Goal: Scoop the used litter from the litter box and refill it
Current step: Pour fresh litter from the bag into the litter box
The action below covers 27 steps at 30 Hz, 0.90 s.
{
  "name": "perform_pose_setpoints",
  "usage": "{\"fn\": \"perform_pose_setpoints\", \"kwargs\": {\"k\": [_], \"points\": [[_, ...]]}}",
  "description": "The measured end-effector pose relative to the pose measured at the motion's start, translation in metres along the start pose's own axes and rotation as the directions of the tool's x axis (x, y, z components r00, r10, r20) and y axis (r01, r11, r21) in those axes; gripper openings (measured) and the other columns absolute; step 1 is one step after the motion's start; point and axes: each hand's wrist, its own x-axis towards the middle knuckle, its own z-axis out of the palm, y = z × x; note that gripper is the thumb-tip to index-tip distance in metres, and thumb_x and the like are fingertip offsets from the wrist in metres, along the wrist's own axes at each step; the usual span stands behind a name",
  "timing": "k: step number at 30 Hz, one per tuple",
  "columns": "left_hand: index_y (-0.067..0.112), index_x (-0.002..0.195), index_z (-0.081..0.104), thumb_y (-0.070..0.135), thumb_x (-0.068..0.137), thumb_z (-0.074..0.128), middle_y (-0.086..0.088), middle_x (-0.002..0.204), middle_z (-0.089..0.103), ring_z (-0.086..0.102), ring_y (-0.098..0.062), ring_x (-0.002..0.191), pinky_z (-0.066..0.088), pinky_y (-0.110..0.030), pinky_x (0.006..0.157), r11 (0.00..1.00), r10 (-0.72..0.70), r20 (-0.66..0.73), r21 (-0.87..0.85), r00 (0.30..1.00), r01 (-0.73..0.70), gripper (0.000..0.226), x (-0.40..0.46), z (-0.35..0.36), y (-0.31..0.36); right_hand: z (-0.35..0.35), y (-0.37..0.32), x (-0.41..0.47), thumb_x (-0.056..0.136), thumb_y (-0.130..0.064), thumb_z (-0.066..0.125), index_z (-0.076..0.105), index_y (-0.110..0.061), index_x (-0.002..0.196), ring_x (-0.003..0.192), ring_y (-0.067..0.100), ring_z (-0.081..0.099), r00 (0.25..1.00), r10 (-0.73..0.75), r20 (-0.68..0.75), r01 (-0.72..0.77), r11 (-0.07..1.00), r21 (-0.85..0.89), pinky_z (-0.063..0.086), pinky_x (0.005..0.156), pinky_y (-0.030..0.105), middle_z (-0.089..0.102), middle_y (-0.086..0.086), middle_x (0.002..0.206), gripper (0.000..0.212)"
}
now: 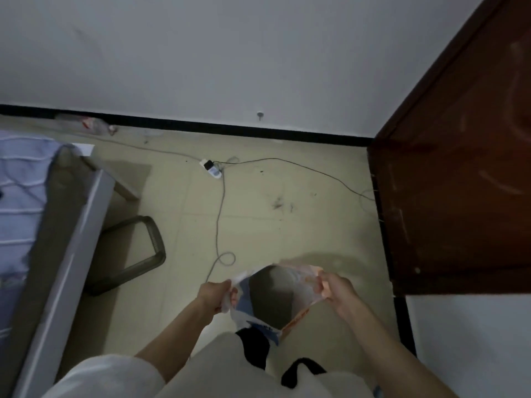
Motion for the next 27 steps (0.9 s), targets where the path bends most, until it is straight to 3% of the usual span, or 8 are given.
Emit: {"fn": "perform_pose_setpoints", "kwargs": {"k": [3,5,9,12,15,19,24,27], "points": [[-0.011,0.096,0.062,0.017,0.092,0.055,-0.019,0.085,0.063,0.058,-0.032,0.075,0.045,-0.027,0.052,0.998,0.001,-0.040,-0.070,0.999,-0.004,0.029,0.015,-0.030,0.051,0.047,-0.054,0.014,0.093,-0.008,0.049,0.053,-0.007,0.060,0.051,0.019,0.045,0.999,-0.024,0.022,0.025,0.998,-0.059,0.034,0.047,0.027,0.049,0.008,0.057,0.032],[-0.011,0.107,0.059,0.019,0.091,0.056,-0.025,0.101,0.063,0.060,-0.037,0.088,0.050,-0.036,0.067,0.993,0.022,-0.073,-0.114,0.997,-0.030,0.034,0.025,-0.049,0.087,0.081,-0.095,0.023,0.091,-0.008,0.050,0.054,-0.008,0.062,0.051,0.018,0.046,0.997,-0.054,0.056,0.059,0.994,-0.096,0.034,0.044,0.024,0.051,0.007,0.056,0.030],[-0.009,0.108,0.057,0.019,0.092,0.055,-0.026,0.106,0.061,0.059,-0.037,0.096,0.048,-0.041,0.086,0.979,0.042,-0.135,-0.192,0.990,-0.067,0.033,0.047,-0.084,0.165,0.150,-0.182,0.041,0.090,-0.008,0.050,0.055,-0.008,0.060,0.052,0.017,0.048,0.982,-0.123,0.143,0.149,0.971,-0.188,0.035,0.049,0.025,0.055,0.003,0.049,0.030],[-0.008,0.104,0.058,0.018,0.093,0.054,-0.024,0.101,0.062,0.060,-0.036,0.092,0.050,-0.039,0.077,0.957,0.042,-0.169,-0.277,0.985,-0.088,0.028,0.069,-0.111,0.223,0.206,-0.249,0.060,0.091,-0.009,0.050,0.058,-0.007,0.066,0.054,0.017,0.049,0.965,-0.152,0.215,0.203,0.950,-0.239,0.038,0.051,0.026,0.059,0.002,0.052,0.027],[-0.003,0.089,0.060,0.017,0.095,0.050,-0.018,0.081,0.062,0.059,-0.026,0.070,0.048,-0.031,0.062,0.939,0.011,-0.192,-0.334,0.981,-0.076,0.023,0.105,-0.140,0.279,0.268,-0.310,0.086,0.091,-0.015,0.050,0.057,-0.009,0.064,0.055,0.017,0.049,0.952,-0.152,0.267,0.241,0.907,-0.345,0.037,0.051,0.027,0.058,0.005,0.060,0.029],[-0.008,0.101,0.059,0.016,0.094,0.051,-0.021,0.090,0.062,0.060,-0.031,0.082,0.047,-0.033,0.063,0.905,-0.066,-0.191,-0.424,0.979,-0.022,0.026,0.151,-0.177,0.347,0.347,-0.382,0.120,0.090,-0.017,0.051,0.058,-0.010,0.063,0.062,0.018,0.053,0.940,-0.080,0.333,0.243,0.840,-0.484,0.044,0.064,0.029,0.059,0.003,0.065,0.029],[0.002,0.071,0.056,0.017,0.098,0.044,-0.013,0.064,0.061,0.058,-0.021,0.054,0.044,-0.027,0.053,0.801,-0.118,-0.179,-0.599,0.977,-0.013,0.033,0.210,-0.216,0.424,0.455,-0.480,0.155,0.091,-0.021,0.050,0.062,-0.007,0.083,0.074,0.020,0.054,0.915,-0.128,0.382,0.354,0.707,-0.612,0.044,0.067,0.027,0.059,0.009,0.081,0.020],[0.000,0.068,0.053,0.011,0.098,0.040,-0.005,0.040,0.057,0.056,-0.018,0.039,0.043,-0.018,0.034,0.735,-0.112,-0.144,-0.678,0.983,-0.016,0.035,0.239,-0.234,0.464,0.514,-0.523,0.167,0.091,-0.021,0.052,0.060,-0.008,0.075,0.073,0.017,0.055,0.897,-0.139,0.420,0.420,0.565,-0.710,0.047,0.071,0.027,0.059,0.006,0.081,0.022]]}}
